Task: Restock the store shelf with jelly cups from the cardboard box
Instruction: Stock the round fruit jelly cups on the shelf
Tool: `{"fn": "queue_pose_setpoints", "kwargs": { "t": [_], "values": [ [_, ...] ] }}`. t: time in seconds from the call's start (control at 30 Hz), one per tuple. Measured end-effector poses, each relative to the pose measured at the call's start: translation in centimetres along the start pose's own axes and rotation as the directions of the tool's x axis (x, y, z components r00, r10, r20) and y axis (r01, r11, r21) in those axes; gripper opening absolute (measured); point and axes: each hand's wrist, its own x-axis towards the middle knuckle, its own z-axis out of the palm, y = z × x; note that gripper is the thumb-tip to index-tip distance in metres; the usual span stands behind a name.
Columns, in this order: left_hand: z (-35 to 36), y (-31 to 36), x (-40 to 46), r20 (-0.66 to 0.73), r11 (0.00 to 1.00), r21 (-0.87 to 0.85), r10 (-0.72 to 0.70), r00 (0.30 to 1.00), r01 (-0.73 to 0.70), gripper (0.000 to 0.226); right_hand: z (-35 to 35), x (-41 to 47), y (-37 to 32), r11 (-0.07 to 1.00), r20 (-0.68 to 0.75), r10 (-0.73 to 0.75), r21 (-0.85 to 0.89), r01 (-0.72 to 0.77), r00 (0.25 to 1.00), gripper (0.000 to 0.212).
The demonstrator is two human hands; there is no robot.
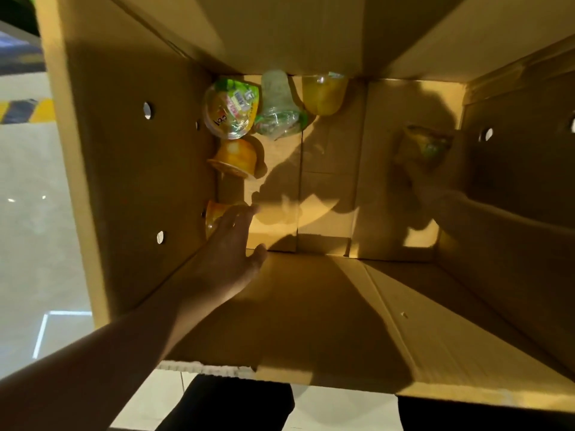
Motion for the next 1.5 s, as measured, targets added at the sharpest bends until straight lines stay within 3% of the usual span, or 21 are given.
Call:
{"fn": "queue_pose_setpoints", "kwargs": {
  "t": [0.07,0.13,0.2,0.27,0.3,0.33,0.37,0.4,0.43,0.53,0.6,0.73,0.83,0.9,1.07,1.27,1.4,1.5],
  "values": [
    [-0.8,-0.1,0.8,-0.077,0.999,0.027,0.037,0.996,-0.035,0.069,0.4,0.1,0.5,0.997,-0.002,0.056,0.044,-0.056,0.998,0.071],
    [-1.7,0.0,2.2,-0.140,0.999,0.040,0.013,0.990,-0.008,0.075,0.9,-0.5,2.0,0.996,0.086,0.090,-0.036,-0.087,0.992,0.066],
    [-2.0,0.5,3.9,-0.221,0.995,0.039,-0.082,0.972,0.092,0.084,1.6,-1.5,3.6,0.987,0.214,0.033,-0.164,0.003,0.976,0.046],
    [-1.7,1.3,5.6,-0.300,0.987,-0.003,-0.151,0.942,0.158,0.093,2.2,-3.2,4.6,0.997,0.249,0.062,0.033,-0.073,0.967,0.018],
    [-1.5,1.6,6.3,-0.324,0.986,-0.015,-0.164,0.932,0.168,0.095,2.3,-4.1,4.7,0.995,0.253,0.059,0.059,-0.076,0.966,0.016],
    [-1.1,1.7,7.0,-0.334,0.984,-0.016,-0.170,0.927,0.175,0.097,2.5,-4.7,4.7,0.999,0.270,0.024,-0.034,-0.015,0.962,0.028],
    [-0.7,1.7,7.7,-0.336,0.983,-0.009,-0.175,0.926,0.182,0.098,3.3,-4.8,4.7,0.996,0.229,0.083,0.018,-0.089,0.970,0.039],
    [-0.3,1.7,8.4,-0.335,0.980,-0.002,-0.190,0.923,0.201,0.098,3.6,-5.0,5.9,0.946,0.257,0.156,0.240,-0.219,0.954,0.046],
    [0.0,1.7,8.9,-0.344,0.975,-0.008,-0.212,0.915,0.223,0.097,4.0,-4.9,6.3,0.931,0.233,0.184,0.269,-0.245,0.955,0.049],
    [1.0,2.0,9.8,-0.430,0.974,-0.028,-0.215,0.877,0.226,0.092,4.5,-5.1,7.3,0.984,0.179,0.031,0.169,-0.062,0.983,0.062],
    [1.3,2.2,9.5,-0.374,0.976,-0.022,-0.210,0.903,0.218,0.090,4.3,-5.4,7.4,0.995,0.213,-0.014,0.095,-0.007,0.977,0.065],
    [1.8,1.5,8.6,-0.308,0.979,0.185,0.136,0.942,-0.080,0.073,3.2,-5.5,7.4,0.998,0.219,-0.054,0.051,0.044,0.974,0.062],
    [2.0,0.9,8.1,-0.205,0.977,0.126,0.193,0.960,-0.170,0.090,2.7,-5.6,7.1,0.997,0.222,-0.076,0.033,0.071,0.972,0.061],
    [2.4,0.7,8.0,-0.184,0.985,0.038,0.174,0.967,-0.170,0.100,2.7,-5.7,7.0,0.997,0.230,-0.077,0.038,0.070,0.970,0.063],
    [4.9,0.2,7.5,-0.200,0.980,-0.197,-0.066,0.978,0.026,0.097,3.3,-5.6,7.7,0.994,0.217,-0.110,0.030,0.106,0.970,0.066],
    [5.1,0.4,6.4,-0.232,0.986,-0.164,-0.020,0.972,-0.019,0.079,2.7,-6.5,7.4,0.987,0.229,-0.051,0.158,0.014,0.972,0.056],
    [3.5,2.9,3.3,-0.255,0.977,-0.202,0.014,0.967,-0.067,0.080,0.1,-8.7,5.5,0.992,0.252,-0.052,0.121,0.022,0.966,0.049],
    [0.9,6.3,0.1,-0.223,0.962,-0.272,-0.045,0.974,-0.018,0.071,-2.8,-11.6,3.0,0.991,0.247,-0.053,0.131,0.020,0.967,0.049]
  ]
}}
